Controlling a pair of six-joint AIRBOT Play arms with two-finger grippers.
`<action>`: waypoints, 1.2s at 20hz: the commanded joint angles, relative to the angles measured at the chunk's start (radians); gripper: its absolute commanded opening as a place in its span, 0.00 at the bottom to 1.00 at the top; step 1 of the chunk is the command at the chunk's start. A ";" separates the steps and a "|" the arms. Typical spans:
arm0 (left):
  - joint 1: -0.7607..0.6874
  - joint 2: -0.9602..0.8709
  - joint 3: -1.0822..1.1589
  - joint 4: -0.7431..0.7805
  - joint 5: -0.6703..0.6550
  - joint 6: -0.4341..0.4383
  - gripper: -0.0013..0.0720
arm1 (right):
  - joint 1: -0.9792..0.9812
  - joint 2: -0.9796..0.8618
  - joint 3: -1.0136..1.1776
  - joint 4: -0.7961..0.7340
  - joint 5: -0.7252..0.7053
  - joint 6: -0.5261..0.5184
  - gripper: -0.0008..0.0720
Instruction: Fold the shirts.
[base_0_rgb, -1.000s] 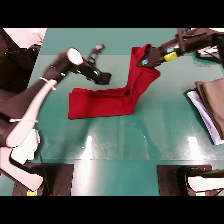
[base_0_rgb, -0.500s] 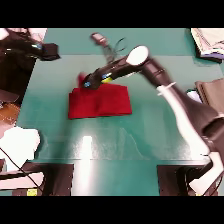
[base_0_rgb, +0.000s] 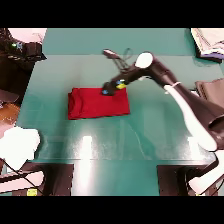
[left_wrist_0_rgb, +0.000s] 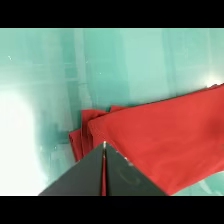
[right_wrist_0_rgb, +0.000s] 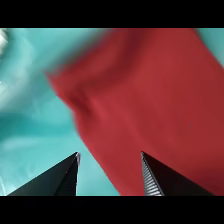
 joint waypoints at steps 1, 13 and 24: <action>0.003 0.002 0.000 -0.024 -0.010 0.000 0.05 | -0.182 0.091 -0.243 -0.051 0.042 0.132 0.61; 0.003 -0.003 -0.058 -0.039 -0.001 0.005 0.05 | -0.231 -0.026 -0.454 0.350 -0.165 0.084 0.93; -0.003 -0.003 -0.058 -0.066 -0.003 0.026 0.05 | -0.064 -0.146 -0.148 0.242 -0.137 0.047 0.04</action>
